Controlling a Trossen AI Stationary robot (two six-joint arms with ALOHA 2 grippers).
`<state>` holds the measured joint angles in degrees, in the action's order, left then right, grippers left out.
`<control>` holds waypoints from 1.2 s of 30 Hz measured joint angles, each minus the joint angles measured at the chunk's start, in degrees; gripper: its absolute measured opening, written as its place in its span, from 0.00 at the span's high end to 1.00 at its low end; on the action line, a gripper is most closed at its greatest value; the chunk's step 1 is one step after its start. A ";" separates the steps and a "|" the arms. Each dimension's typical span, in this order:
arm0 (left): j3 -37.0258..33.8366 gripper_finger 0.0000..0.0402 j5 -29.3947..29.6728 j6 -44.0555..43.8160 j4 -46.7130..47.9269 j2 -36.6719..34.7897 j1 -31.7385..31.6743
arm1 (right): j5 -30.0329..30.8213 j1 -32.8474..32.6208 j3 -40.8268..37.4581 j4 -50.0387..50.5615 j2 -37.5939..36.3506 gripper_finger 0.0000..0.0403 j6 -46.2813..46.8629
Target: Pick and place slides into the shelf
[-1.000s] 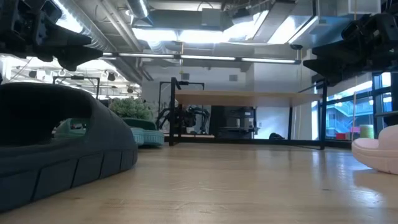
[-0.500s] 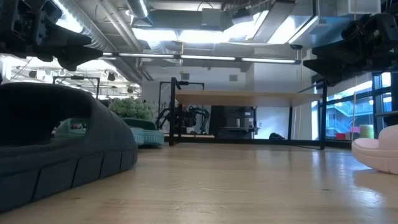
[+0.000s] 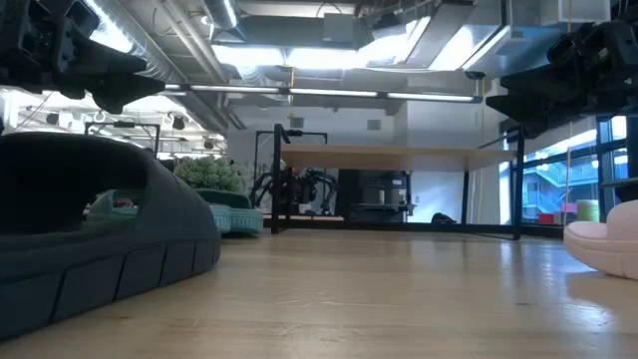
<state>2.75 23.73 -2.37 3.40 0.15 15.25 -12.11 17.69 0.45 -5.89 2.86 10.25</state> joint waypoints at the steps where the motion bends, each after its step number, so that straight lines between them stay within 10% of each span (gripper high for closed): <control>1: 0.00 0.34 0.00 0.00 0.01 0.00 0.01 | -0.01 0.01 0.00 0.01 0.01 0.44 -0.02; 36: -0.01 0.34 0.00 0.00 -0.01 -0.01 -0.01 | 0.81 0.02 0.00 -1.58 0.01 0.44 2.92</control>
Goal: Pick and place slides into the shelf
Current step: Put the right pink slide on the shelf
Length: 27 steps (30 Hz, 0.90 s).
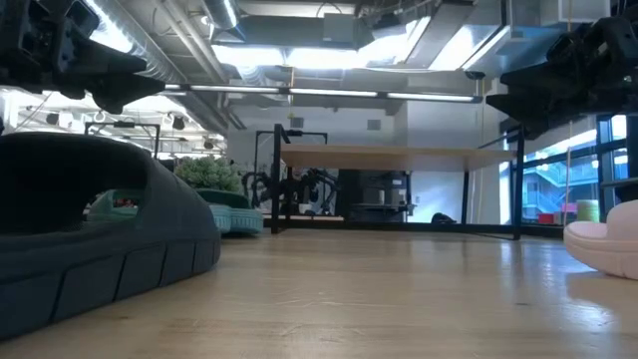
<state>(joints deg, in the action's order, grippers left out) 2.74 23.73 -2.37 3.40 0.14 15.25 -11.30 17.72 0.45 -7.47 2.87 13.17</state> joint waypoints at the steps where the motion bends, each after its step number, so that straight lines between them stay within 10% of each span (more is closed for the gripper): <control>1: 0.00 0.34 0.02 0.00 0.00 0.00 0.02 | 1.02 -0.01 0.00 -0.99 -0.01 0.44 0.19; 16: 0.00 0.34 0.02 0.00 0.00 0.02 0.02 | 3.18 -1.90 9.02 0.83 2.34 0.44 -17.93; 27: 0.00 0.34 0.02 0.00 0.00 0.00 0.00 | 13.52 -9.85 31.39 13.78 25.22 0.44 -27.00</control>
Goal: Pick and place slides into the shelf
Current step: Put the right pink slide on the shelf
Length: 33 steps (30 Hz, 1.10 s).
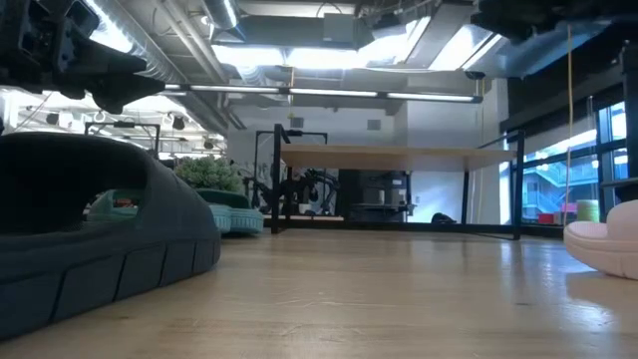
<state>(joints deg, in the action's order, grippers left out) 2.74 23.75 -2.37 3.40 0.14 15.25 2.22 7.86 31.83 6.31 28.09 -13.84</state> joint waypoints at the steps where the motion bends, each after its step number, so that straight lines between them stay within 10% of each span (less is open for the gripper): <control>1: 0.02 0.34 -0.02 0.00 0.00 0.00 0.02 | 0.45 -0.91 1.83 1.20 2.63 0.44 -0.45; 22: 0.02 0.34 0.81 0.00 -0.02 0.02 0.01 | 1.36 -26.40 11.26 16.40 27.86 0.44 9.25; 33: 0.02 0.34 0.83 3.80 -0.02 0.02 -0.02 | 16.23 -38.61 22.55 39.77 36.40 0.44 28.58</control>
<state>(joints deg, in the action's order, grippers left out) 2.76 24.58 1.43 3.38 0.16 15.22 18.45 -30.74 54.38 46.08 64.49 14.75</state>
